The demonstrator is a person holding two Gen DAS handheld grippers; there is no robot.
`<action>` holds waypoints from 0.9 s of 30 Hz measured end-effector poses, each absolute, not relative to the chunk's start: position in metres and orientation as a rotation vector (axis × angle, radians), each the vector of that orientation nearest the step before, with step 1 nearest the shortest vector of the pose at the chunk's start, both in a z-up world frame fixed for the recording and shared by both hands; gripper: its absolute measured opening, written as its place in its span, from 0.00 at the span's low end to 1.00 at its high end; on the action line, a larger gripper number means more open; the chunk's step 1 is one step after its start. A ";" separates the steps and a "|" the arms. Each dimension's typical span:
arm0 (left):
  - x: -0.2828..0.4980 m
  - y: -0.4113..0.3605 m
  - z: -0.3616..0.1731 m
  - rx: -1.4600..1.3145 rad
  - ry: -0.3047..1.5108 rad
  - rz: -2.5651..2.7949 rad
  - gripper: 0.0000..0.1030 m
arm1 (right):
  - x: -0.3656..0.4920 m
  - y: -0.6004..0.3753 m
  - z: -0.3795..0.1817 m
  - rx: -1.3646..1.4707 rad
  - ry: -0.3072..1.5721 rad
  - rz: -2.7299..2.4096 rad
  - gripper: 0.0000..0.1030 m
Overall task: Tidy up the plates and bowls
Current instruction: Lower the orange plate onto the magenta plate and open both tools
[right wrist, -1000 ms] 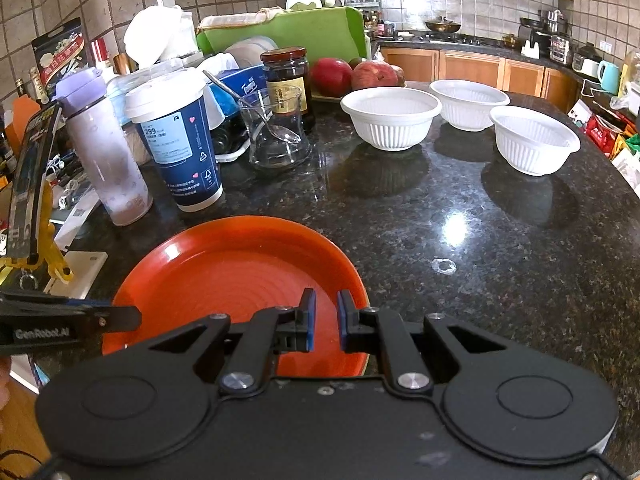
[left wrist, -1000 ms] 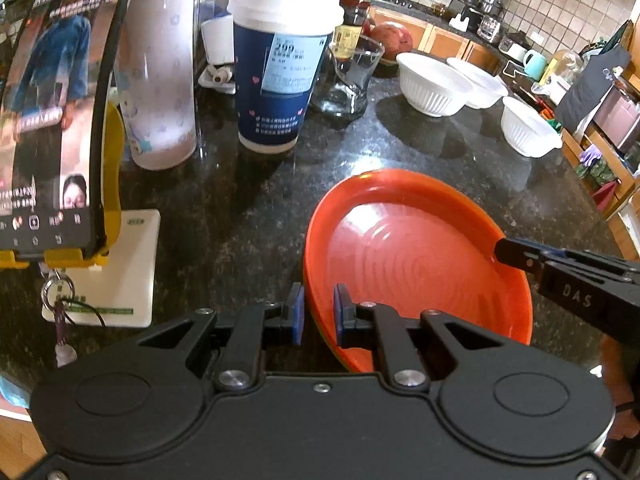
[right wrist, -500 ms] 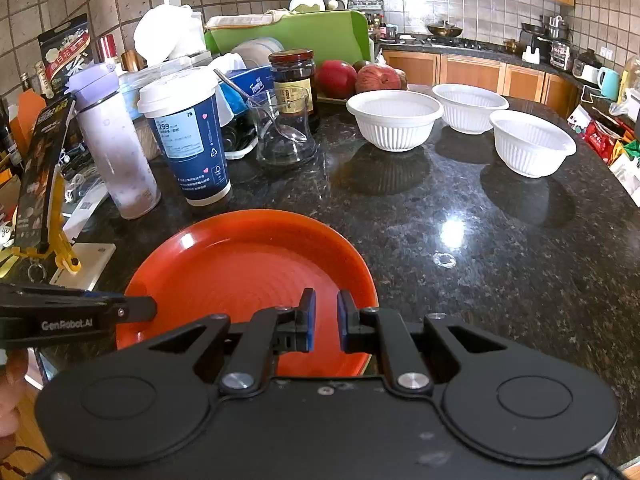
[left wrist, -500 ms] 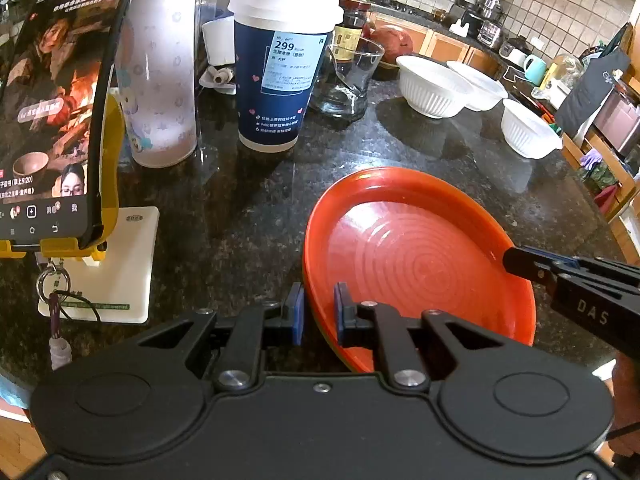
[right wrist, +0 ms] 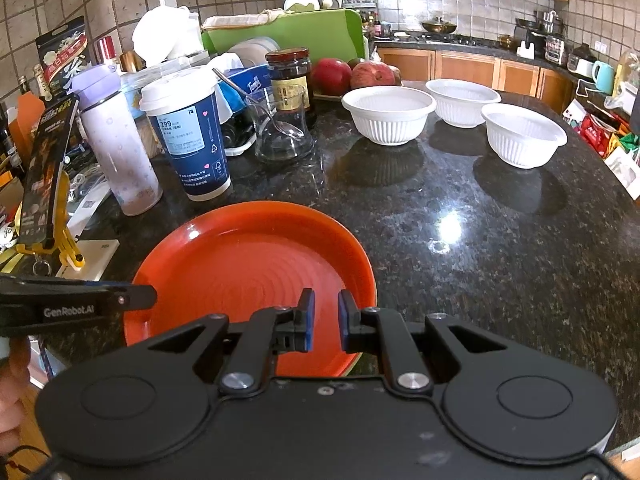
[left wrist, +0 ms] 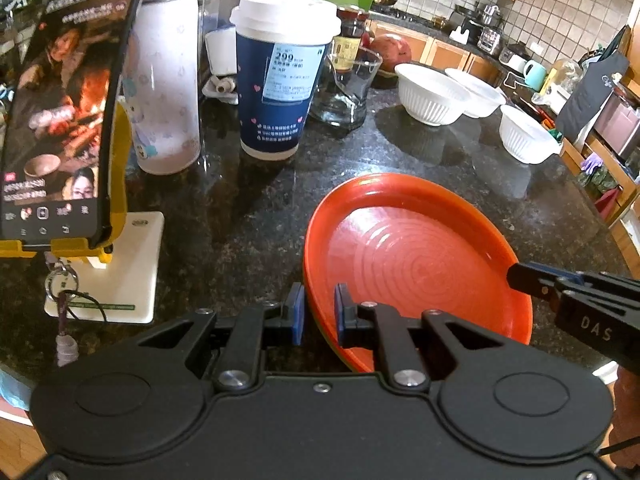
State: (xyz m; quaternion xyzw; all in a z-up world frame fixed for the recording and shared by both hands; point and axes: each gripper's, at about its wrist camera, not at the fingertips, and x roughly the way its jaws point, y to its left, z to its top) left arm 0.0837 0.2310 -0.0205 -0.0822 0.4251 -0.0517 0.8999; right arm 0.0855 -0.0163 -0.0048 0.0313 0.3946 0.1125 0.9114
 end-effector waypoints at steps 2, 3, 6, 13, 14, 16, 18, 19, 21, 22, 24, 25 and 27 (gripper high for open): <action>0.080 0.231 -0.018 -0.161 0.866 -0.104 0.20 | 0.084 -0.017 -0.005 0.071 0.815 0.231 0.14; 0.079 0.230 -0.016 -0.157 0.861 -0.104 0.20 | 0.084 -0.017 -0.005 0.074 0.815 0.231 0.14; 0.075 0.229 -0.011 -0.152 0.846 -0.110 0.20 | 0.082 -0.017 -0.004 0.080 0.812 0.235 0.15; 0.068 0.227 0.004 -0.139 0.786 -0.090 0.20 | 0.083 -0.019 -0.001 0.082 0.794 0.247 0.16; 0.068 0.226 0.006 -0.138 0.780 -0.087 0.20 | 0.083 -0.020 -0.001 0.083 0.791 0.248 0.17; 0.068 0.224 0.010 -0.140 0.772 -0.085 0.20 | 0.084 -0.023 0.000 0.086 0.788 0.251 0.17; 0.070 0.219 0.013 -0.138 0.766 -0.084 0.20 | 0.086 -0.026 0.000 0.088 0.786 0.255 0.17; 0.071 0.217 0.014 -0.136 0.764 -0.083 0.20 | 0.087 -0.028 0.000 0.088 0.784 0.256 0.17; 0.073 0.211 0.016 -0.130 0.758 -0.082 0.20 | 0.090 -0.034 0.000 0.090 0.780 0.259 0.17; 0.074 0.207 0.017 -0.128 0.756 -0.081 0.20 | 0.091 -0.038 0.000 0.092 0.779 0.260 0.17; 0.078 0.198 0.019 -0.123 0.751 -0.079 0.20 | 0.095 -0.047 0.000 0.099 0.776 0.261 0.18; 0.079 0.195 0.019 -0.122 0.750 -0.078 0.20 | 0.097 -0.052 0.000 0.103 0.774 0.260 0.18; 0.084 0.184 0.020 -0.119 0.745 -0.075 0.20 | 0.101 -0.065 0.000 0.109 0.770 0.256 0.19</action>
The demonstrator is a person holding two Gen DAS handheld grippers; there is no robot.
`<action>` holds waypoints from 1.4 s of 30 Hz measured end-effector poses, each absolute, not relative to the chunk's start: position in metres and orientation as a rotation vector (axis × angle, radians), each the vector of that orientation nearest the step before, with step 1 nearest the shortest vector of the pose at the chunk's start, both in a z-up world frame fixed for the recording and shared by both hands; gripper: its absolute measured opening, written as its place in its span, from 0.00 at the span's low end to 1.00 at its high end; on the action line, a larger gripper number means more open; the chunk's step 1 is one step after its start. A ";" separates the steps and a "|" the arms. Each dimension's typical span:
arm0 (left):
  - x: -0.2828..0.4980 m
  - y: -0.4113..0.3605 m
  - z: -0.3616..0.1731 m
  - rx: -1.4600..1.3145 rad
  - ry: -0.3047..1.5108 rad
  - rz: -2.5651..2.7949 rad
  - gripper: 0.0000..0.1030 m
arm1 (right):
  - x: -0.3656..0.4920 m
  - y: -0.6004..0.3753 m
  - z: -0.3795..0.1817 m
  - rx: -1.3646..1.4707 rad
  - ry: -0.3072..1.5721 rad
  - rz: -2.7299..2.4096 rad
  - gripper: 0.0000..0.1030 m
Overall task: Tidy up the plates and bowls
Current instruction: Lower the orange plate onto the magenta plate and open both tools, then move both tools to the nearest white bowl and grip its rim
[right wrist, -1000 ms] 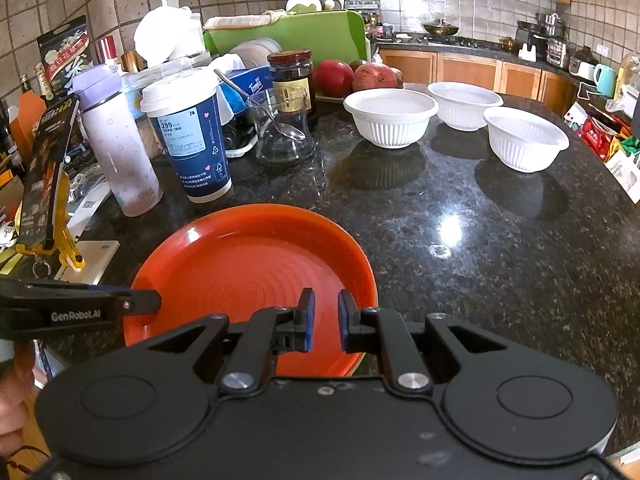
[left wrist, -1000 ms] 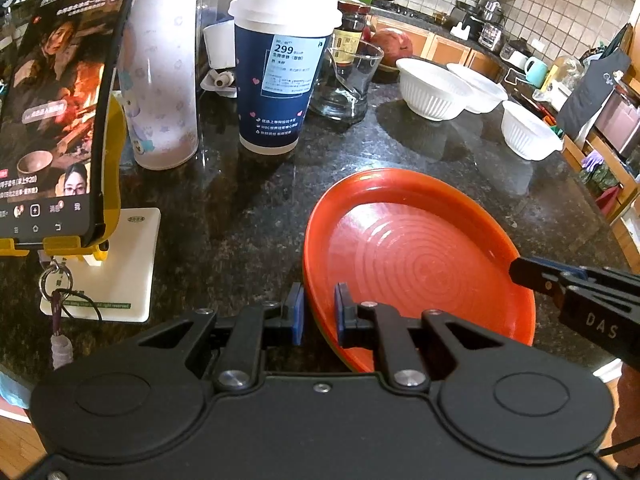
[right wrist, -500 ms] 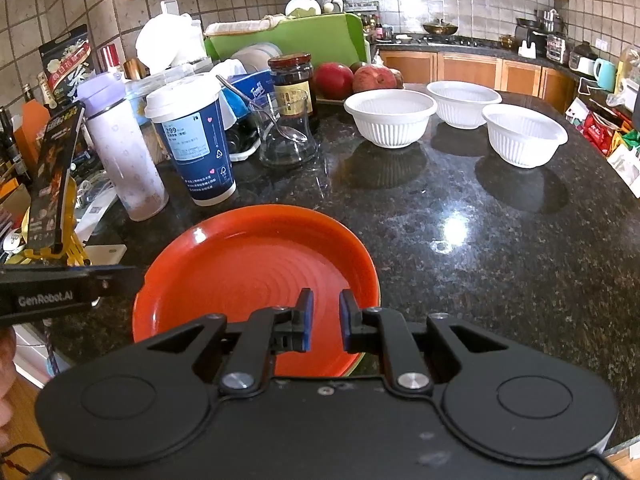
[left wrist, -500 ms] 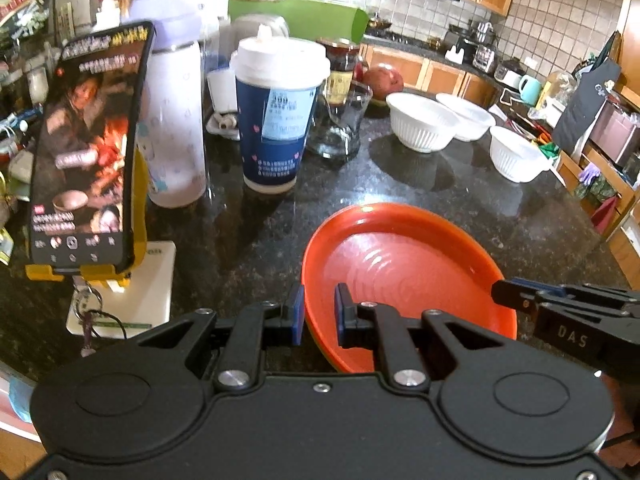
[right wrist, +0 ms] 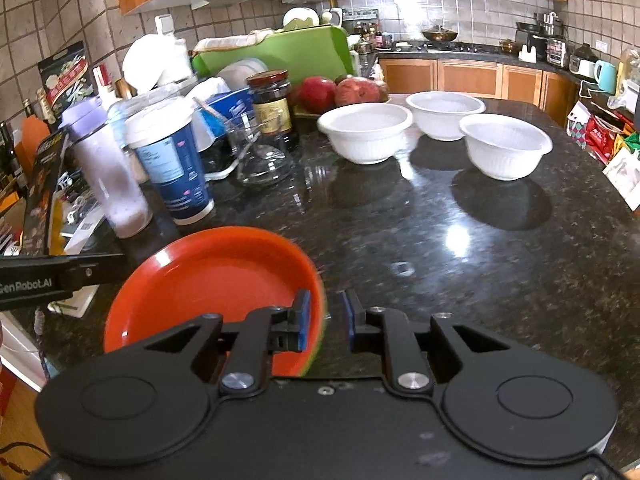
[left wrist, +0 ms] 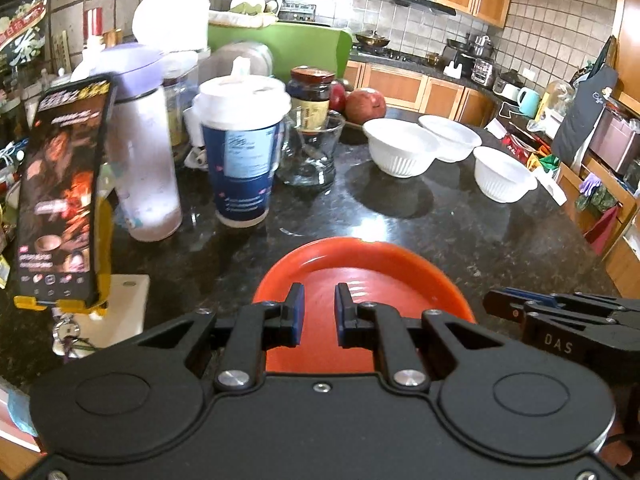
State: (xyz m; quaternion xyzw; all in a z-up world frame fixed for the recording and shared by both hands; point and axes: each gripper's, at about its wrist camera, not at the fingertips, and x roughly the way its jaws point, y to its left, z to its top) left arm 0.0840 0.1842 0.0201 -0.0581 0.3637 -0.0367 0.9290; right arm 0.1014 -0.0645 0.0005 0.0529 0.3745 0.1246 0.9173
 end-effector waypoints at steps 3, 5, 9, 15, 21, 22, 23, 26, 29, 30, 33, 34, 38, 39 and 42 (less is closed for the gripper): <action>0.095 0.164 0.022 -0.115 0.745 -0.067 0.20 | 0.107 -0.086 0.002 0.115 0.768 0.253 0.19; 0.102 0.150 0.022 -0.112 0.749 -0.071 0.20 | 0.111 -0.103 0.003 0.118 0.763 0.249 0.19; 0.118 0.121 0.024 -0.109 0.753 -0.071 0.20 | 0.123 -0.138 0.006 0.120 0.758 0.226 0.19; 0.143 0.079 0.026 -0.113 0.765 -0.077 0.20 | 0.140 -0.193 0.009 0.128 0.743 0.187 0.19; 0.160 0.042 0.024 -0.099 0.774 -0.083 0.20 | 0.153 -0.244 0.011 0.133 0.722 0.160 0.19; 0.161 0.039 0.024 -0.098 0.774 -0.083 0.20 | 0.155 -0.251 0.011 0.132 0.718 0.159 0.19; 0.165 0.033 0.024 -0.096 0.772 -0.082 0.20 | 0.157 -0.257 0.012 0.131 0.714 0.158 0.19; 0.171 0.018 0.026 -0.088 0.761 -0.077 0.20 | 0.164 -0.277 0.013 0.129 0.705 0.155 0.20; 0.181 0.004 0.029 -0.079 0.752 -0.064 0.20 | 0.176 -0.293 0.014 0.128 0.703 0.168 0.21; 0.185 0.001 0.029 -0.078 0.753 -0.059 0.20 | 0.181 -0.298 0.015 0.127 0.705 0.174 0.21; 0.200 -0.010 0.030 -0.083 0.764 -0.054 0.20 | 0.195 -0.309 0.017 0.122 0.706 0.187 0.21; 0.203 -0.013 0.030 -0.084 0.768 -0.051 0.20 | 0.200 -0.312 0.019 0.120 0.705 0.189 0.21; 0.220 -0.024 0.032 -0.076 0.774 -0.029 0.20 | 0.225 -0.321 0.020 0.123 0.704 0.217 0.22; 0.223 -0.026 0.033 -0.070 0.773 -0.021 0.20 | 0.231 -0.321 0.020 0.125 0.706 0.224 0.23; 0.233 -0.033 0.033 -0.061 0.768 0.002 0.20 | 0.250 -0.323 0.020 0.141 0.720 0.249 0.23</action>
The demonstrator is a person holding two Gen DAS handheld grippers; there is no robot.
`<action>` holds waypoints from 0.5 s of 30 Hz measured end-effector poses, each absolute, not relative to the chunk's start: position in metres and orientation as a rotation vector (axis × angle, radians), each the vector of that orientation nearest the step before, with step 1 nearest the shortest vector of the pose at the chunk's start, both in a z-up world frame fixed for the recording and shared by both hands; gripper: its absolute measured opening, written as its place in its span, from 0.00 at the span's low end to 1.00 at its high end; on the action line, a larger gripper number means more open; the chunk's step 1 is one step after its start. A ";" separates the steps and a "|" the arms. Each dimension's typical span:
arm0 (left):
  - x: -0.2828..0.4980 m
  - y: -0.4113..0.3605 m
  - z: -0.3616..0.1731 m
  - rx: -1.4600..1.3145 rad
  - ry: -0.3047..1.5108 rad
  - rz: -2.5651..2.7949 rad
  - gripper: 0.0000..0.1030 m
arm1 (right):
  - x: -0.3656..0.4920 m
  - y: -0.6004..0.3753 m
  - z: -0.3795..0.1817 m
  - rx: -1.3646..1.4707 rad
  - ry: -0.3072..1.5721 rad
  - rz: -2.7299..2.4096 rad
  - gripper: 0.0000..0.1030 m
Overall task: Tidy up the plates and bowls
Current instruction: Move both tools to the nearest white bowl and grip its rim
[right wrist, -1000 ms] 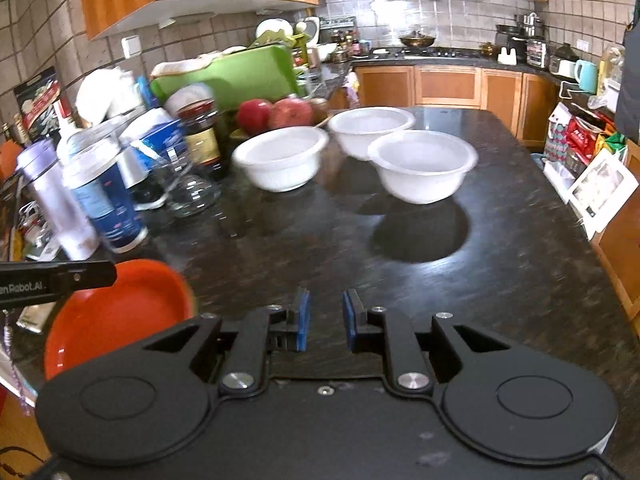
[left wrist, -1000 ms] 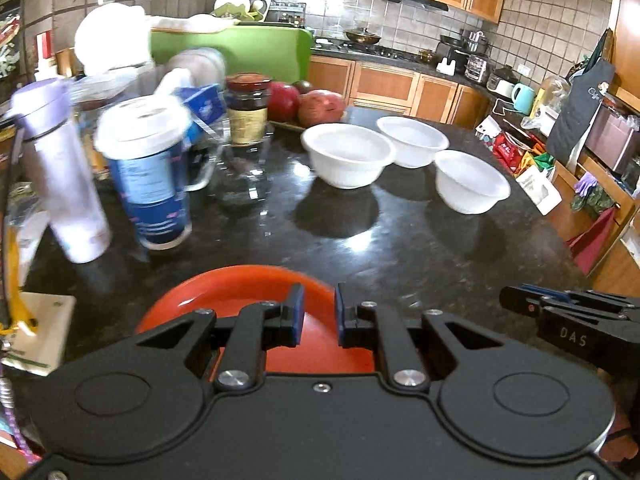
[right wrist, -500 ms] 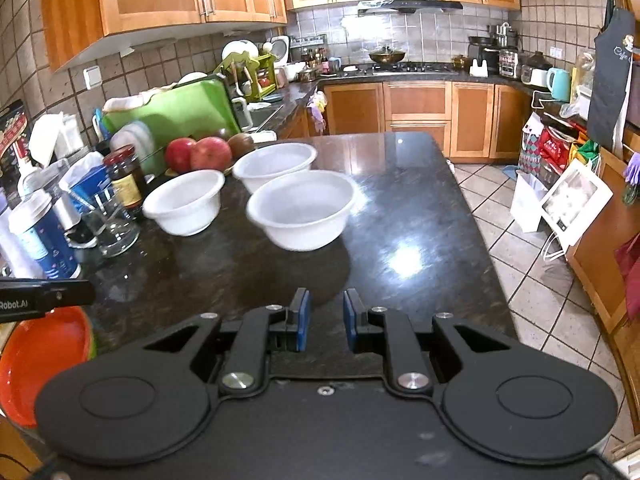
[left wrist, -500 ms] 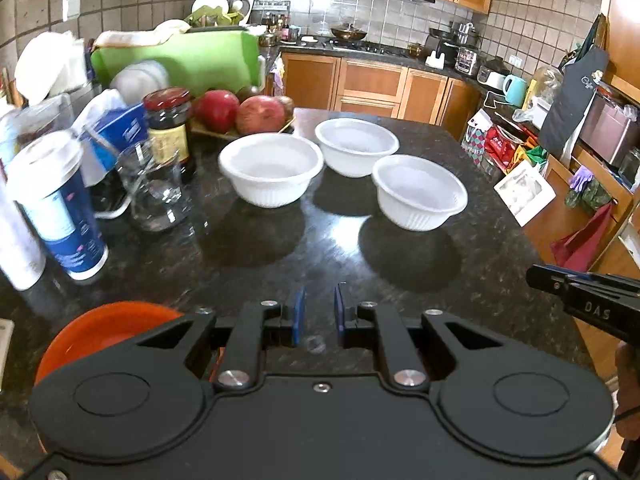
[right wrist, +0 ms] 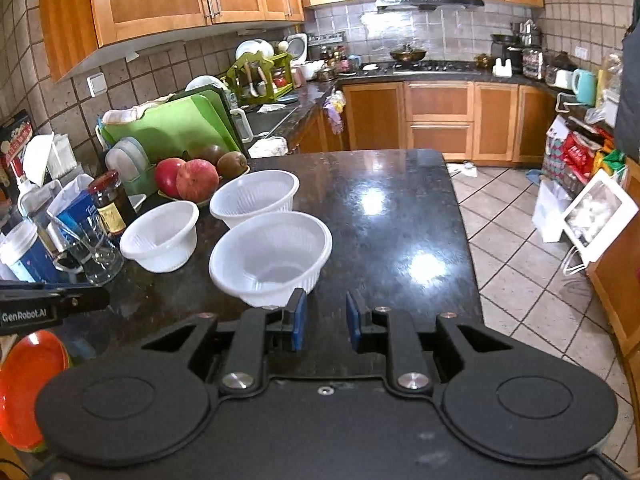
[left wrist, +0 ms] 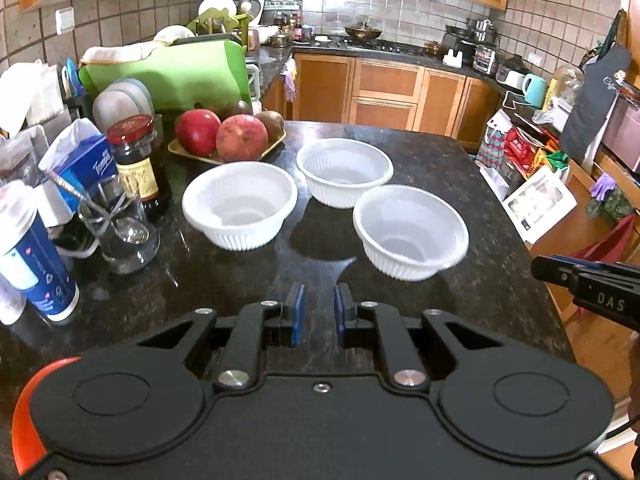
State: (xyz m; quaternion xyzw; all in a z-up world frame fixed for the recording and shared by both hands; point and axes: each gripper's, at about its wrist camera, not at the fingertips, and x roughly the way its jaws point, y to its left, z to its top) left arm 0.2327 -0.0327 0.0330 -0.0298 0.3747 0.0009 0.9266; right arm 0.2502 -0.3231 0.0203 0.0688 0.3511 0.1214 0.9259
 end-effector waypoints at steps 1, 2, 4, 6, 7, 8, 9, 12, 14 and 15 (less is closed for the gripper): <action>0.236 -0.033 0.032 -0.059 0.768 0.007 0.20 | 0.255 -0.323 0.020 0.145 0.725 0.255 0.23; 0.240 -0.035 0.032 -0.059 0.768 0.017 0.20 | 0.261 -0.323 0.019 0.149 0.728 0.261 0.23; 0.247 -0.035 0.031 -0.060 0.768 0.030 0.20 | 0.273 -0.322 0.018 0.144 0.730 0.267 0.23; 0.256 -0.037 0.030 -0.067 0.773 0.039 0.20 | 0.283 -0.321 0.017 0.134 0.732 0.275 0.23; 0.259 -0.038 0.028 -0.070 0.779 0.042 0.20 | 0.286 -0.320 0.016 0.131 0.734 0.281 0.23; 0.265 -0.039 0.027 -0.073 0.787 0.044 0.20 | 0.291 -0.320 0.015 0.130 0.737 0.288 0.23; 0.269 -0.040 0.026 -0.078 0.793 0.043 0.20 | 0.296 -0.317 0.014 0.129 0.740 0.294 0.23; 0.281 -0.044 0.023 -0.093 0.811 0.037 0.20 | 0.309 -0.314 0.010 0.125 0.747 0.304 0.23; 0.288 -0.047 0.021 -0.099 0.818 0.029 0.20 | 0.316 -0.314 0.008 0.126 0.752 0.313 0.23; 0.293 -0.048 0.021 -0.098 0.820 0.028 0.20 | 0.320 -0.314 0.006 0.128 0.756 0.317 0.23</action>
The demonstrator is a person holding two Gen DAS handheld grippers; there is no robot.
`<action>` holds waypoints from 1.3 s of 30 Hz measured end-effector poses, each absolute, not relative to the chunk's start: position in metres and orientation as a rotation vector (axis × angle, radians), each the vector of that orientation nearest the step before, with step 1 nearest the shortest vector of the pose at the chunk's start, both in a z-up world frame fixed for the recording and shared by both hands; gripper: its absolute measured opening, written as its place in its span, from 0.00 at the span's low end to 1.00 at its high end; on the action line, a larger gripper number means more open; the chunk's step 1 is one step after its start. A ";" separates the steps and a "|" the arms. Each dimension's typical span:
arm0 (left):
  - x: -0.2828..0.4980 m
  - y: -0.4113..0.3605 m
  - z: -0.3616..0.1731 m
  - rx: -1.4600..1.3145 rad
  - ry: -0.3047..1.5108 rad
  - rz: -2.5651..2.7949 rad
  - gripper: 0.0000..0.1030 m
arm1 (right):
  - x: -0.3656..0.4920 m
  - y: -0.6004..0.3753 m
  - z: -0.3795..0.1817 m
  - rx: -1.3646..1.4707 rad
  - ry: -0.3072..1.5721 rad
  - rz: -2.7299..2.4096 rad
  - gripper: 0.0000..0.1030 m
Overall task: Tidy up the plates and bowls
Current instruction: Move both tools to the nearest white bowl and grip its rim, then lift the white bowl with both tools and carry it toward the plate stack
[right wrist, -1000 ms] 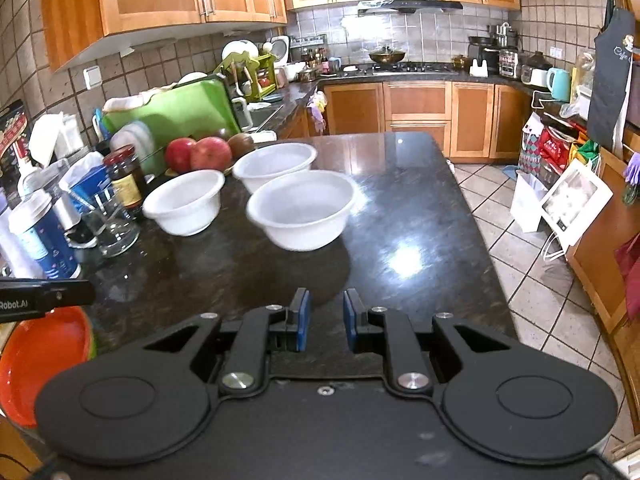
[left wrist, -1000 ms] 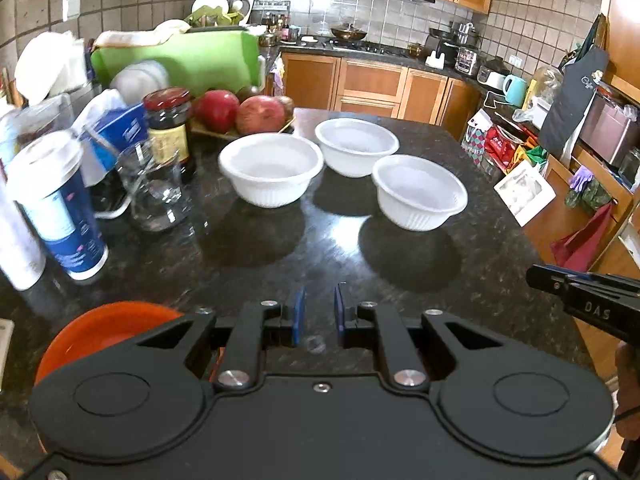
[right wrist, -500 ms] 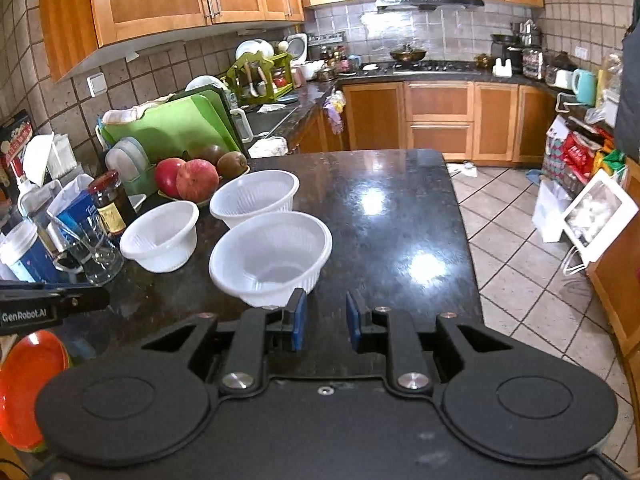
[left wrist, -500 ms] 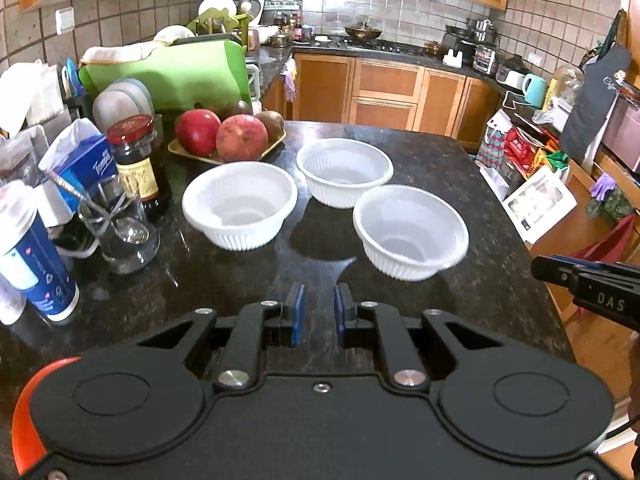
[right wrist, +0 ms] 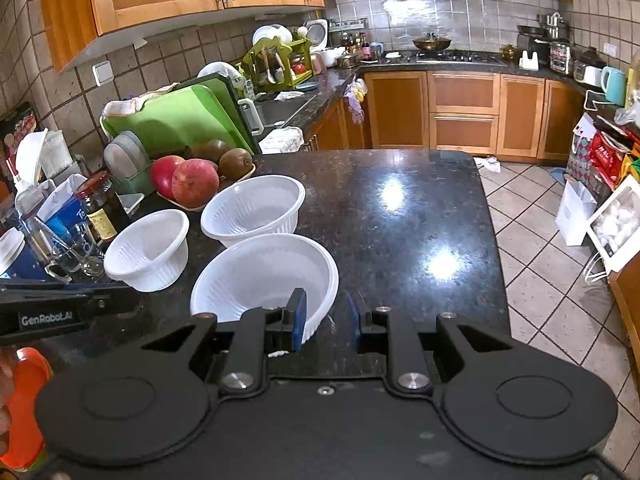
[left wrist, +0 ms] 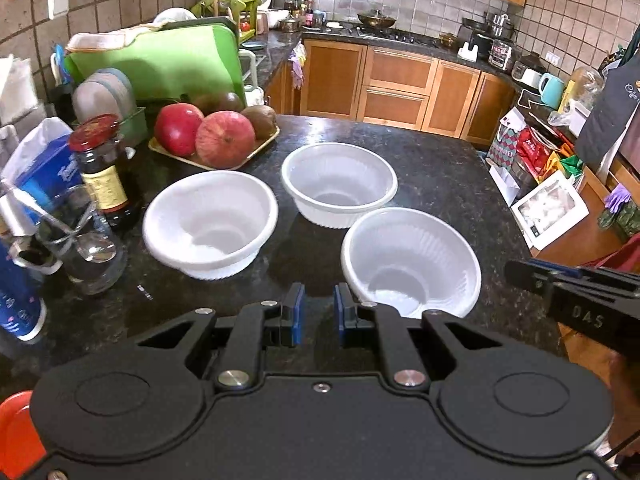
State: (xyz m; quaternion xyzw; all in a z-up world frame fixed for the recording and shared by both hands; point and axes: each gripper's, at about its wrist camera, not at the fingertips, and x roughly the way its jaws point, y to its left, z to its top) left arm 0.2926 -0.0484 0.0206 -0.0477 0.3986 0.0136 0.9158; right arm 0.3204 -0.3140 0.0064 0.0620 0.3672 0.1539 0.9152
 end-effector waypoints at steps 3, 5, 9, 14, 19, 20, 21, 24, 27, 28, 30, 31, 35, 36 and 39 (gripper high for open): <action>0.303 -0.053 0.019 -0.099 0.824 0.031 0.20 | 0.332 -0.314 0.002 0.132 0.764 0.324 0.23; 0.310 -0.053 0.019 -0.112 0.830 0.031 0.20 | 0.339 -0.314 0.000 0.134 0.768 0.330 0.23; 0.324 -0.052 0.016 -0.146 0.848 0.030 0.20 | 0.352 -0.313 -0.005 0.138 0.775 0.340 0.23; 0.336 -0.053 0.012 -0.160 0.862 0.023 0.20 | 0.364 -0.310 -0.010 0.147 0.783 0.350 0.23; 0.343 -0.061 0.004 -0.146 0.889 0.007 0.20 | 0.369 -0.308 -0.015 0.143 0.796 0.361 0.23; 0.344 -0.061 0.003 -0.144 0.894 0.005 0.20 | 0.370 -0.307 -0.016 0.141 0.800 0.363 0.23; 0.345 -0.062 0.001 -0.143 0.900 0.005 0.20 | 0.371 -0.307 -0.017 0.140 0.802 0.364 0.23; 0.349 -0.062 -0.002 -0.143 0.913 0.003 0.20 | 0.373 -0.305 -0.020 0.137 0.813 0.368 0.23; 0.351 -0.061 -0.006 -0.145 0.922 0.006 0.20 | 0.374 -0.302 -0.023 0.129 0.823 0.374 0.23; 0.353 -0.060 -0.007 -0.147 0.925 0.005 0.20 | 0.373 -0.302 -0.024 0.125 0.825 0.377 0.23; 0.353 -0.059 -0.009 -0.151 0.931 -0.003 0.20 | 0.373 -0.300 -0.025 0.120 0.829 0.379 0.24; 0.354 -0.059 -0.010 -0.150 0.933 -0.005 0.20 | 0.373 -0.299 -0.026 0.118 0.831 0.379 0.25; 0.355 -0.062 -0.014 -0.133 0.941 -0.008 0.20 | 0.374 -0.298 -0.029 0.111 0.836 0.373 0.25; 0.355 -0.062 -0.015 -0.132 0.944 -0.011 0.20 | 0.374 -0.297 -0.030 0.110 0.839 0.370 0.25; 0.356 -0.063 -0.017 -0.130 0.951 -0.019 0.20 | 0.374 -0.296 -0.032 0.106 0.848 0.365 0.25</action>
